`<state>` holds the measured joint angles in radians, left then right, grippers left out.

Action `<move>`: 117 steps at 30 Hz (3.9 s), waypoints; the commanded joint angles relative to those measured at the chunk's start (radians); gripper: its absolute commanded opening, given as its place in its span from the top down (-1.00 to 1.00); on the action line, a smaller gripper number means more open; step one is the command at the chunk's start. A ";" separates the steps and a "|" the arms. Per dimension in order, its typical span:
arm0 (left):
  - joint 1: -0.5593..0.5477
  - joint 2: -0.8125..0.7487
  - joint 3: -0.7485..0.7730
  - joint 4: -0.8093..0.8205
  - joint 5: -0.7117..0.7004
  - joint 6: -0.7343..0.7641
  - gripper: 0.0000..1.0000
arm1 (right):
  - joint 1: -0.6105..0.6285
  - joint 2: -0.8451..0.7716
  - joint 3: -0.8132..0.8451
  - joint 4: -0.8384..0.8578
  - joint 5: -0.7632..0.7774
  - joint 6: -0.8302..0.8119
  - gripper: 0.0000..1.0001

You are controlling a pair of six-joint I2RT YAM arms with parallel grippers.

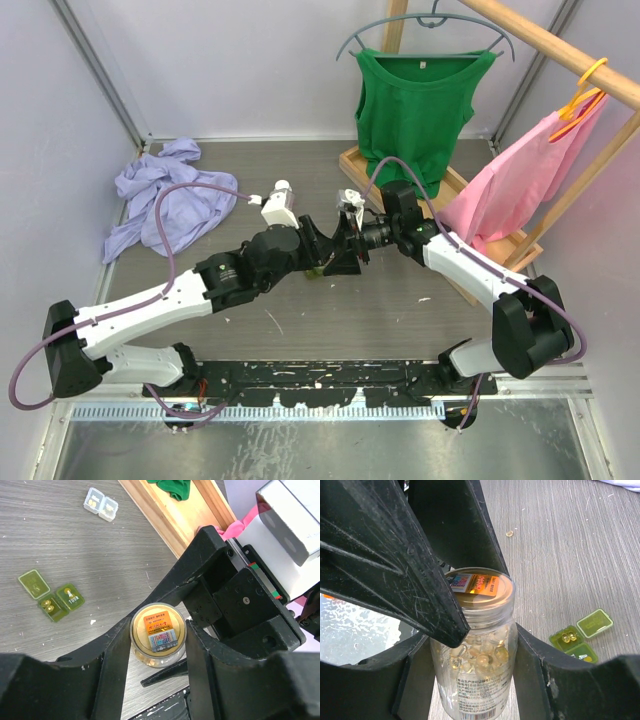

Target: Sort the pills into containers

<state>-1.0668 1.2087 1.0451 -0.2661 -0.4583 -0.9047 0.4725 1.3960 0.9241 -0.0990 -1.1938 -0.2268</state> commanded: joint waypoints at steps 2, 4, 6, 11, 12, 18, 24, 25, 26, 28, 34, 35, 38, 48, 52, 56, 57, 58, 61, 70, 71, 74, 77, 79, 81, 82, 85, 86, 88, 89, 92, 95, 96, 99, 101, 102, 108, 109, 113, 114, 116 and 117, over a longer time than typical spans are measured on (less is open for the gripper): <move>-0.003 -0.016 0.010 0.068 0.010 0.029 0.25 | 0.002 -0.021 0.051 0.026 -0.023 -0.006 0.98; -0.002 -0.024 -0.007 0.089 0.027 0.048 0.47 | 0.002 -0.017 0.051 0.034 -0.038 0.008 0.98; -0.002 -0.039 -0.038 0.124 0.039 0.084 0.67 | -0.002 -0.010 0.050 0.054 -0.061 0.035 0.97; 0.026 -0.131 -0.221 0.456 0.243 0.301 0.88 | -0.012 0.004 0.025 0.175 -0.142 0.160 0.98; 0.051 -0.154 -0.282 0.565 0.366 0.364 0.88 | -0.013 0.006 0.021 0.199 -0.158 0.172 0.98; 0.246 -0.180 -0.464 0.934 0.961 0.492 0.80 | -0.011 0.012 0.000 0.276 -0.214 0.242 0.98; 0.300 -0.148 -0.433 0.904 0.918 0.448 0.35 | -0.012 0.010 -0.001 0.269 -0.222 0.231 0.98; 0.303 -0.158 -0.439 0.900 0.874 0.428 0.21 | -0.011 0.009 0.002 0.263 -0.222 0.225 0.98; 0.305 -0.172 -0.447 0.895 0.834 0.410 -0.02 | -0.012 0.009 0.004 0.255 -0.221 0.216 0.98; 0.309 -0.211 -0.466 0.867 0.745 0.374 -0.63 | -0.012 0.009 0.009 0.227 -0.219 0.185 0.98; 0.309 -0.325 -0.489 0.765 0.638 0.274 -0.96 | -0.012 0.011 0.017 0.190 -0.211 0.155 0.98; 0.309 -0.340 -0.482 0.734 0.625 0.254 -0.96 | -0.012 0.011 0.016 0.187 -0.208 0.151 0.98; 0.310 -0.368 -0.442 0.626 0.578 0.167 -0.96 | -0.011 0.009 0.023 0.156 -0.191 0.123 0.98; 0.106 -0.349 -0.212 0.207 0.113 0.166 -0.86 | -0.011 0.008 0.054 0.022 -0.104 -0.008 0.97; -0.003 -0.260 -0.101 0.085 -0.084 0.163 -0.90 | -0.012 0.009 0.057 0.011 -0.099 -0.019 0.98; -0.008 -0.147 -0.003 0.001 -0.103 0.088 -0.92 | -0.012 0.009 0.057 0.007 -0.096 -0.023 0.98; -0.009 -0.130 0.011 -0.002 -0.106 0.084 -0.91 | -0.011 0.008 0.058 0.005 -0.095 -0.023 0.98; -0.011 -0.113 0.020 -0.002 -0.112 0.078 -0.91 | -0.012 0.008 0.059 0.004 -0.095 -0.024 0.98; -0.013 -0.078 0.036 0.005 -0.121 0.073 -0.84 | -0.012 0.007 0.059 -0.001 -0.092 -0.029 0.98; -0.013 -0.023 0.036 0.057 -0.074 0.035 -0.42 | -0.012 0.008 0.061 -0.006 -0.089 -0.034 0.98; -0.014 -0.017 0.037 0.056 -0.069 0.029 -0.37 | -0.011 0.008 0.061 -0.005 -0.087 -0.034 0.97; -0.014 -0.011 0.039 0.054 -0.059 0.020 -0.24 | -0.012 0.008 0.061 -0.007 -0.083 -0.034 0.98; -0.013 -0.009 0.038 0.050 -0.056 0.015 -0.16 | -0.011 0.007 0.061 -0.008 -0.082 -0.033 0.98; -0.013 -0.010 0.035 0.044 -0.054 0.009 -0.15 | -0.011 0.008 0.062 -0.007 -0.082 -0.034 0.98; -0.014 -0.011 0.027 0.049 -0.051 0.003 -0.09 | -0.012 0.007 0.062 -0.007 -0.081 -0.034 0.98; -0.013 -0.012 0.025 0.052 -0.049 0.001 -0.05 | -0.012 0.006 0.063 -0.007 -0.081 -0.034 0.98; -0.014 -0.012 0.020 0.054 -0.039 -0.003 0.07 | -0.012 0.006 0.063 -0.008 -0.080 -0.034 0.98; -0.013 -0.013 0.018 0.055 -0.036 -0.004 0.10 | -0.011 0.007 0.063 -0.009 -0.082 -0.034 0.98; -0.013 -0.017 0.008 0.059 -0.036 -0.007 0.18 | -0.011 0.006 0.063 -0.010 -0.084 -0.034 0.98; -0.012 -0.021 0.002 0.063 -0.036 -0.010 0.20 | -0.011 0.006 0.064 -0.009 -0.084 -0.033 0.97; -0.008 -0.036 -0.025 0.087 -0.024 -0.012 0.28 | -0.012 0.006 0.065 -0.009 -0.087 -0.033 0.97; 0.007 -0.058 -0.067 0.139 0.021 -0.003 0.37 | -0.011 0.008 0.065 -0.009 -0.094 -0.031 0.98; 0.016 -0.067 -0.086 0.171 0.044 0.008 0.40 | -0.011 0.008 0.064 -0.009 -0.099 -0.030 0.98; 0.056 -0.099 -0.187 0.362 0.189 0.101 0.45 | -0.012 0.008 0.065 -0.005 -0.114 -0.025 0.98; 0.112 -0.115 -0.293 0.599 0.397 0.234 0.61 | -0.011 0.008 0.060 0.010 -0.129 -0.015 0.98; 0.148 -0.117 -0.351 0.719 0.508 0.288 0.70 | -0.011 0.008 0.057 0.017 -0.134 -0.010 0.98; 0.399 -0.051 -0.434 0.979 1.051 0.399 0.84 | -0.011 0.005 0.053 0.025 -0.139 -0.002 0.98; 0.410 -0.036 -0.428 0.980 1.115 0.422 0.83 | -0.010 0.006 0.053 0.026 -0.140 -0.001 0.98; 0.436 0.005 -0.408 1.013 1.218 0.458 0.78 | -0.011 0.008 0.053 0.026 -0.138 -0.003 0.98; 0.446 0.007 -0.410 1.035 1.210 0.447 0.72 | -0.011 0.006 0.053 0.026 -0.137 -0.003 0.98; 0.457 0.007 -0.420 1.076 1.167 0.415 0.48 | -0.010 0.006 0.053 0.026 -0.138 -0.005 0.98; 0.460 0.004 -0.424 1.089 1.139 0.397 0.36 | -0.010 0.007 0.053 0.026 -0.137 -0.005 0.98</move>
<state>-0.6300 1.2133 0.6170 0.7071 0.6384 -0.5247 0.4629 1.4216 0.9405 -0.1265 -1.2709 -0.2306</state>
